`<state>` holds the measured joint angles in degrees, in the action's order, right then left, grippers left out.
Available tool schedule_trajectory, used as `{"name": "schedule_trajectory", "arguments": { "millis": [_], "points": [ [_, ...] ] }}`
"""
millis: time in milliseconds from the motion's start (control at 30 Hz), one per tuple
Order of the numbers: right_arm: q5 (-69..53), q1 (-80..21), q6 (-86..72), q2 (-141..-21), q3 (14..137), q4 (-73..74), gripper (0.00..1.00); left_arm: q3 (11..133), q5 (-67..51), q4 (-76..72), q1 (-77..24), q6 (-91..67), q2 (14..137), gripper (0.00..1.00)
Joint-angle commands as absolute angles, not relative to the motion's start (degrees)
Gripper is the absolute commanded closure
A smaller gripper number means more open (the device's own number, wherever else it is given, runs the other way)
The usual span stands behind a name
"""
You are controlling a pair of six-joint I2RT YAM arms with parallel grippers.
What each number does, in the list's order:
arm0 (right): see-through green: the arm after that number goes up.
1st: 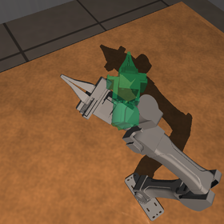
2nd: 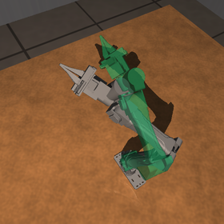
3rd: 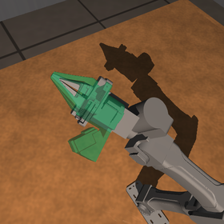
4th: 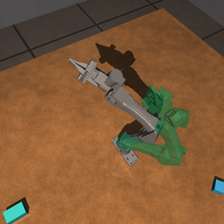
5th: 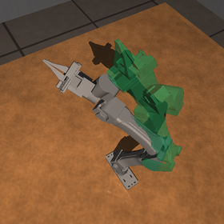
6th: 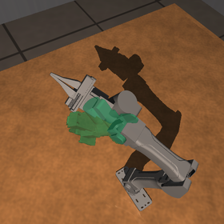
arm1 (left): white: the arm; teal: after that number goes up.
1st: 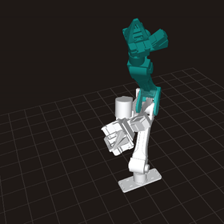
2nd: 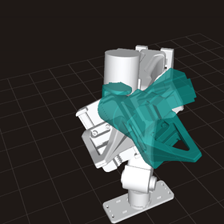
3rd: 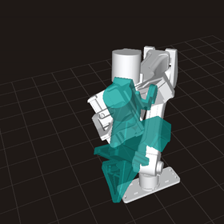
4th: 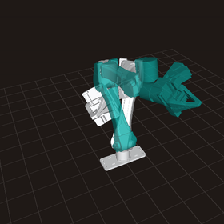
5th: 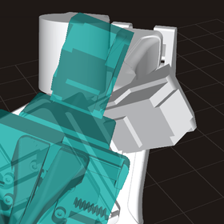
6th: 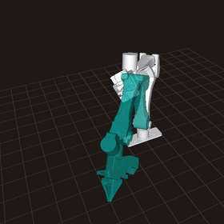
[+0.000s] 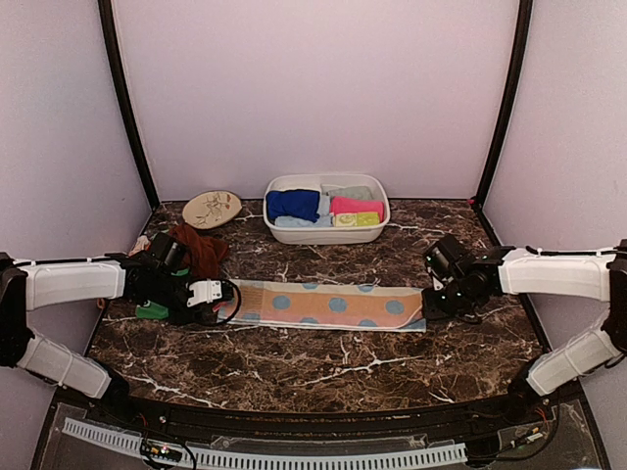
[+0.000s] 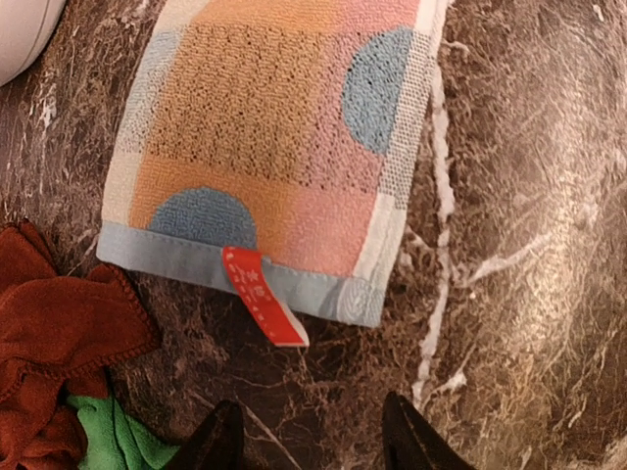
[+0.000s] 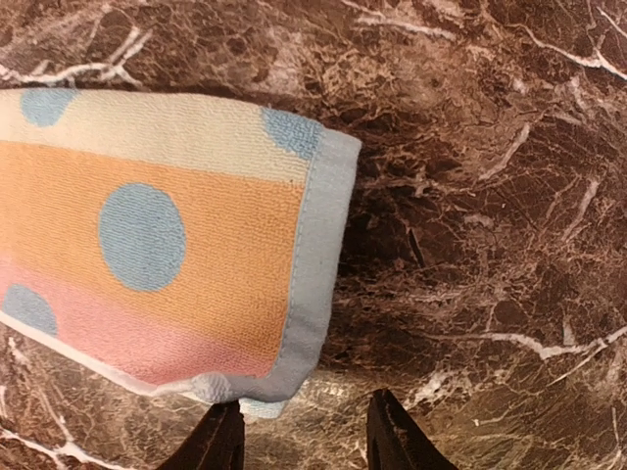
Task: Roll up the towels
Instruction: Fold the towel at the center of the board, then adjust the towel at the center of the board.
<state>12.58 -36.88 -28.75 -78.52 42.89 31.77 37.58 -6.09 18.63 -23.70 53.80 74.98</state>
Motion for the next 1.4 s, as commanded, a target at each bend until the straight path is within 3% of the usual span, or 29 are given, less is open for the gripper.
{"name": "schedule_trajectory", "arguments": {
  "millis": [0, 367, 600, 800, 1000, 1167, 1367],
  "points": [
    [10.32, -37.37, -29.81, -74.35, 43.13, 33.58, 0.55, 41.66, -4.25, 27.2, -23.1, 58.17, 73.37, 0.5],
    [10.09, -37.35, -28.25, -72.93, 54.86, 43.73, 0.56, 58.49, -9.26, 42.17, -22.94, 55.45, 79.66, 0.57],
    [7.04, -37.1, -31.14, -79.61, 55.6, 33.64, 0.65, 61.65, -11.56, 29.81, -22.99, 45.67, 88.69, 0.7],
    [1.42, -34.74, -33.54, -90.15, 54.25, 22.07, 0.72, 62.24, -6.23, 22.48, -23.02, 40.04, 97.11, 0.79],
    [-3.74, -30.23, -36.2, -95.25, 48.4, 14.18, 0.76, 58.12, -0.2, 16.59, -22.96, 41.54, 99.3, 0.82],
    [-7.24, -29.32, -35.9, -95.63, 46.73, 12.66, 0.75, 54.83, 1.29, 15.79, -22.9, 43.39, 99.59, 0.82],
    [-12.25, -26.38, -34.17, -92.95, 50.27, 15.6, 0.61, 55.91, 0.62, 19.61, -22.89, 44.43, 97.05, 0.79]
  ]
}}
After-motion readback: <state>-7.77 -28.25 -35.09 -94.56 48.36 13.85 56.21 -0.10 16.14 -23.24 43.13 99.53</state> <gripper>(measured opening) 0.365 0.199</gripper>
